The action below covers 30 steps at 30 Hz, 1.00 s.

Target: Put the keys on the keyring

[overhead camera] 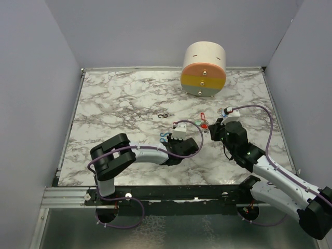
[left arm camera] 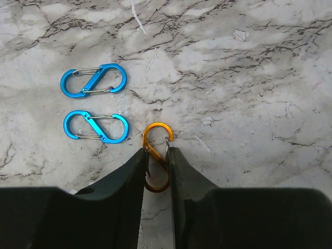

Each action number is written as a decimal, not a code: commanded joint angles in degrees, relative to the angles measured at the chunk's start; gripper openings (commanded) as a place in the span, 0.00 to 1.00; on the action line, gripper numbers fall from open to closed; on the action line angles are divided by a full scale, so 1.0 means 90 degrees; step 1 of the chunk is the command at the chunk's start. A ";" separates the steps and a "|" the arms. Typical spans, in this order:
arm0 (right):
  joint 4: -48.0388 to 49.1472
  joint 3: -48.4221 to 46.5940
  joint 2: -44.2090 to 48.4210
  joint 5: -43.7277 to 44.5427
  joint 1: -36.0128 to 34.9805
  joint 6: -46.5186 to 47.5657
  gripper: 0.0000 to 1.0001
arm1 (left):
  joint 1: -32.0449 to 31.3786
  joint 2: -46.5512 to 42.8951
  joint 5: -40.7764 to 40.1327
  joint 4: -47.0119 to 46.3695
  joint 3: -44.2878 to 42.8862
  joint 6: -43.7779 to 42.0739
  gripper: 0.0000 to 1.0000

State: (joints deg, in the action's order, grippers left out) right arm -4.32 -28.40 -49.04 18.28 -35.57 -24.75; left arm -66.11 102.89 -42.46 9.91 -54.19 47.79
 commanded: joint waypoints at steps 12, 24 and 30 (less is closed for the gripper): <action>0.0126 0.0059 0.0144 -0.0061 -0.0032 0.0034 0.01 | 0.0003 0.0518 0.0674 0.0376 0.0156 0.0100 0.44; 0.0123 0.0060 0.0162 -0.0050 -0.0032 0.0023 0.01 | 0.0018 0.0466 0.0733 0.0380 0.0243 0.0134 0.11; 0.0117 0.0060 0.0175 -0.0049 -0.0031 0.0023 0.01 | 0.0019 0.0414 0.0723 0.0378 0.0241 0.0106 0.00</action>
State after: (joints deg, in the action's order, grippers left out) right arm -4.34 -28.38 -48.31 18.28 -35.57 -24.77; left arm -66.06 104.03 -41.39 6.55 -54.61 49.15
